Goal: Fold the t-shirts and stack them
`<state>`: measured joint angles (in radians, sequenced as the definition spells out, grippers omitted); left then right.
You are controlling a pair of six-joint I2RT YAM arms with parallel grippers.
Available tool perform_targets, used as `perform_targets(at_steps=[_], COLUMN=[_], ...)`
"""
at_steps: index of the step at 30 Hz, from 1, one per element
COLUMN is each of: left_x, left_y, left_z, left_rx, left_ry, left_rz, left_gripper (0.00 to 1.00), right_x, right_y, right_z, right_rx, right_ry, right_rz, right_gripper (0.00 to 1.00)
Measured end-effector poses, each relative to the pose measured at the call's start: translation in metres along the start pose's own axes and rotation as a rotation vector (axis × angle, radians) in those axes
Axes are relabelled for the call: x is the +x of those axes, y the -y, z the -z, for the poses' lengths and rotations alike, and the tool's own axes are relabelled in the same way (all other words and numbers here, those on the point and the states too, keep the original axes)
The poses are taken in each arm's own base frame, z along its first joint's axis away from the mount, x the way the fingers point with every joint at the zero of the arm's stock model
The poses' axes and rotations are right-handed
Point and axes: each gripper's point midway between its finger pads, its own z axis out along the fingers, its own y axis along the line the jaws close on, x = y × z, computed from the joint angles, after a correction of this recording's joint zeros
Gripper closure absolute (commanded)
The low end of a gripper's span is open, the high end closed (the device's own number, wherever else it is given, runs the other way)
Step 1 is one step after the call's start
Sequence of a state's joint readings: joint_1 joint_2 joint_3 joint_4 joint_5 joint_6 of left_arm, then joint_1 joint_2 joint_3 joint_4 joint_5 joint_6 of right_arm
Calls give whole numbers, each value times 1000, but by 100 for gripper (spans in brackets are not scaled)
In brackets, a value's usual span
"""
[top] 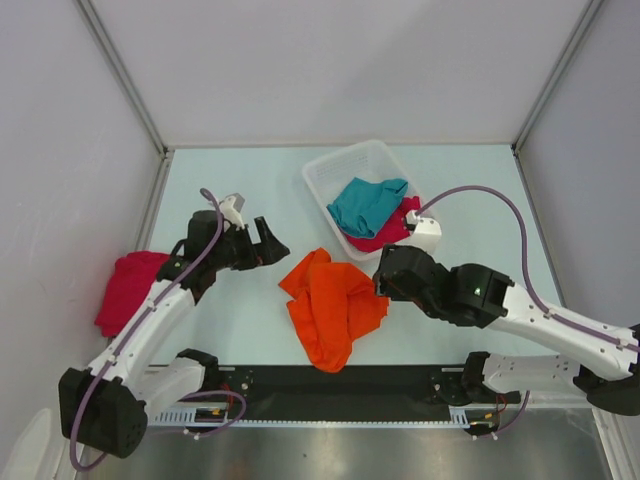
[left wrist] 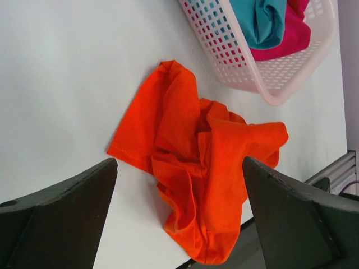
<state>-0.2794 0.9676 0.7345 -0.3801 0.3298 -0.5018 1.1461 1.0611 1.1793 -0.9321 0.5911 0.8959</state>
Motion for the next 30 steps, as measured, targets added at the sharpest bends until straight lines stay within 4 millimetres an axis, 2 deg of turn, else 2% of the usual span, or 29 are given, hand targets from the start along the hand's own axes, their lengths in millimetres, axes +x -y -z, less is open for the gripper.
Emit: perform_targets(at_steps=[3,14,17,21,26,30], left_x=[-6,-28,-31,-34,-47,-58], left_y=[-2,1,3,9,28,35], left_z=[-11,-24,-21,-8,6,3], left_rx=[-16,-36,-32,-20,38,52], left_ry=[-2,-6,0,20,42,42], left_rz=[23,10,-9,-42,-98,-122], left_gripper=[1,0,0,1,0,0], right_x=[9,-9,-15,-17,-13,-12], right_y=[14,33,35,38,45,48], right_z=[0,0,-12,-41,-78,-85], right_rx=[37,104,118,156,178,172], right_ry=[-24,-3,-1,-22,-71,-79], right_rz=[-19,-57,-59,-33,-15,-17], right_gripper=[46,44,43,42,42,42])
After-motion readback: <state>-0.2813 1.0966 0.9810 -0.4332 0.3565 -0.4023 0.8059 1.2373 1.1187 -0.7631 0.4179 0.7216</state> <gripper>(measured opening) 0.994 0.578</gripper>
